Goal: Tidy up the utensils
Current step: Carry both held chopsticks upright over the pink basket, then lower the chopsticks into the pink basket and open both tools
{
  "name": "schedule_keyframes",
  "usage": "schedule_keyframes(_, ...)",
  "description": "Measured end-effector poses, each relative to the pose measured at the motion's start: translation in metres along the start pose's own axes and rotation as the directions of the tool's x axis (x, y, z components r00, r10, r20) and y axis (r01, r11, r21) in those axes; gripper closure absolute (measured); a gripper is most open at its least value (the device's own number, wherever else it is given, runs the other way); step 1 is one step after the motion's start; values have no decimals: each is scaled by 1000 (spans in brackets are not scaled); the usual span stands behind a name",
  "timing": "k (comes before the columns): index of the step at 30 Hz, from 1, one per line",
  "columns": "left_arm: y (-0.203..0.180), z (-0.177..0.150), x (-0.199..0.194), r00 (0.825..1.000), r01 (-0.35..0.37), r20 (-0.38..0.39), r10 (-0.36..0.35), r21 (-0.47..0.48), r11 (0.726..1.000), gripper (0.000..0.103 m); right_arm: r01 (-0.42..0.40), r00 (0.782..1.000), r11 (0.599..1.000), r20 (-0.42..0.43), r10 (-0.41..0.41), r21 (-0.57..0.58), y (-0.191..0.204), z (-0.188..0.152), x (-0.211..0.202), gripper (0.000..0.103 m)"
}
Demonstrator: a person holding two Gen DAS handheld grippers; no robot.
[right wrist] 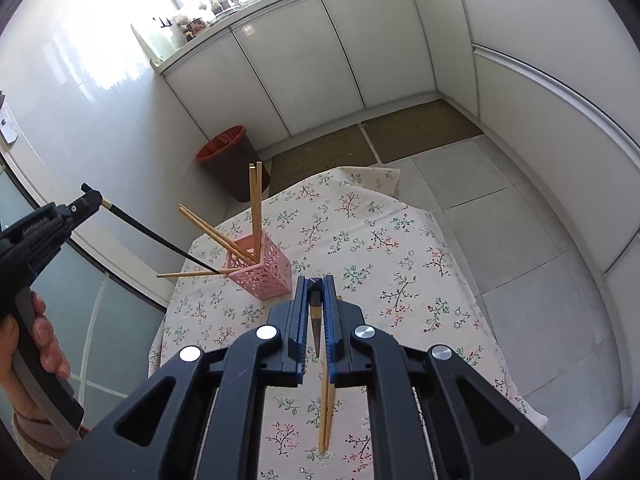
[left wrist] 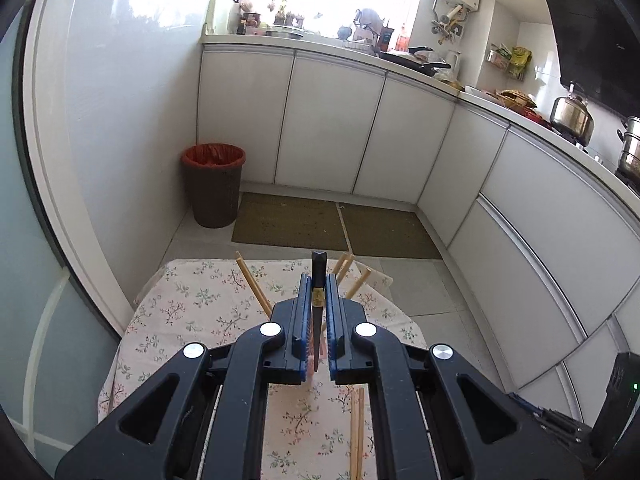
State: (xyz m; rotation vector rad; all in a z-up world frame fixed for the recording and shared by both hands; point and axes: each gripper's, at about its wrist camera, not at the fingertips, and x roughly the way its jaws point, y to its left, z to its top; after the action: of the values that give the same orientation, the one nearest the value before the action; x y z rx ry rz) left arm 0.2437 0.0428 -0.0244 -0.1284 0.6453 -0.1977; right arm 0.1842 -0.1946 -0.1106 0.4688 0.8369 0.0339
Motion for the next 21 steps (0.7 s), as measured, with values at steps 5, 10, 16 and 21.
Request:
schedule_keyframes(5,10,2,39,998,-58,-32,57,-30,998,97,17,1000,1000,-24,-17,5,-8,-1,13,95)
schedule_keyframes(10,21,-14,77,992,-100,-79,96,-43,994,97,32,999,999,-37,-32,1,-12,0,23,95)
schedule_keyframes(16,36,-29,87,989,-84,-130,74,-74,994,96,33,998,999,-48,-33,-10,-6,1,30,95)
schedule_keyframes(21,40,-26,61,993,-90,-86,83,-81,993,96,18,1000,999,-14,-18,-33,13,14,26,96)
